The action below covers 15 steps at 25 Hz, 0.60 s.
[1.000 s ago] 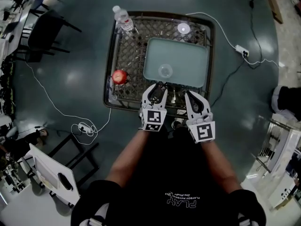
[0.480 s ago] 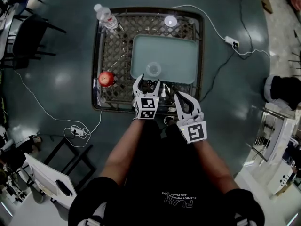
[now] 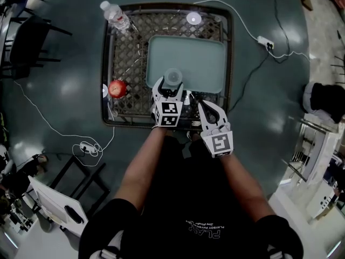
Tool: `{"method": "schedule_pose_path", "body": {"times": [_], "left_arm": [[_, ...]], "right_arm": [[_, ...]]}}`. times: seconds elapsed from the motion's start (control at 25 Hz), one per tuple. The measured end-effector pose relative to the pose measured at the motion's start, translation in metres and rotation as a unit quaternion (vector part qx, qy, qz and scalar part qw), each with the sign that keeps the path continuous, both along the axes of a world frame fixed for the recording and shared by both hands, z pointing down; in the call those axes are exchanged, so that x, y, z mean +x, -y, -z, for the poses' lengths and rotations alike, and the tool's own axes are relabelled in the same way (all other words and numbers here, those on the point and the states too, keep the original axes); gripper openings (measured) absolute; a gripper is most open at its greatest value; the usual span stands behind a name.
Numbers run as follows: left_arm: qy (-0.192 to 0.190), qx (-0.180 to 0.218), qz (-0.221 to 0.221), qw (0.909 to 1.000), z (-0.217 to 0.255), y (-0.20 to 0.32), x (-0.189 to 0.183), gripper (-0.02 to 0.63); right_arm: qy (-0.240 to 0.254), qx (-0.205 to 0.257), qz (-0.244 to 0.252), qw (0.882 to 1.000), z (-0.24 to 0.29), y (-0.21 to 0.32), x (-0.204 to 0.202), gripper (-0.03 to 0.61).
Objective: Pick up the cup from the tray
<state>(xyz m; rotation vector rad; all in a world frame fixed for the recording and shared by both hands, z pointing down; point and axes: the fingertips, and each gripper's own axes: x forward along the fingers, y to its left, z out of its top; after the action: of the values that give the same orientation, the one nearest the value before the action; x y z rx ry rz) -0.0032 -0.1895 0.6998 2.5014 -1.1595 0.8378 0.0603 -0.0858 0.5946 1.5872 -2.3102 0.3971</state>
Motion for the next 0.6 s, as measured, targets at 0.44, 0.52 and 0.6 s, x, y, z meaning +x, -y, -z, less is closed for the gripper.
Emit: {"method": "schedule_pose_path", "body": {"times": [0.44, 0.52, 0.6], "left_arm": [[0.006, 0.004, -0.009, 0.9999, -0.006, 0.016, 0.010, 0.295], [0.002, 0.000, -0.007, 1.0000, -0.006, 0.018, 0.011, 0.293], [0.001, -0.004, -0.009, 1.0000, -0.006, 0.017, 0.012, 0.290]], "right_arm": [[0.025, -0.050, -0.008, 0.998, -0.034, 0.025, -0.008, 0.008], [0.019, -0.049, -0.002, 0.999, -0.034, 0.025, -0.008, 0.008], [0.015, -0.049, -0.001, 0.999, -0.034, 0.025, -0.006, 0.008]]}}
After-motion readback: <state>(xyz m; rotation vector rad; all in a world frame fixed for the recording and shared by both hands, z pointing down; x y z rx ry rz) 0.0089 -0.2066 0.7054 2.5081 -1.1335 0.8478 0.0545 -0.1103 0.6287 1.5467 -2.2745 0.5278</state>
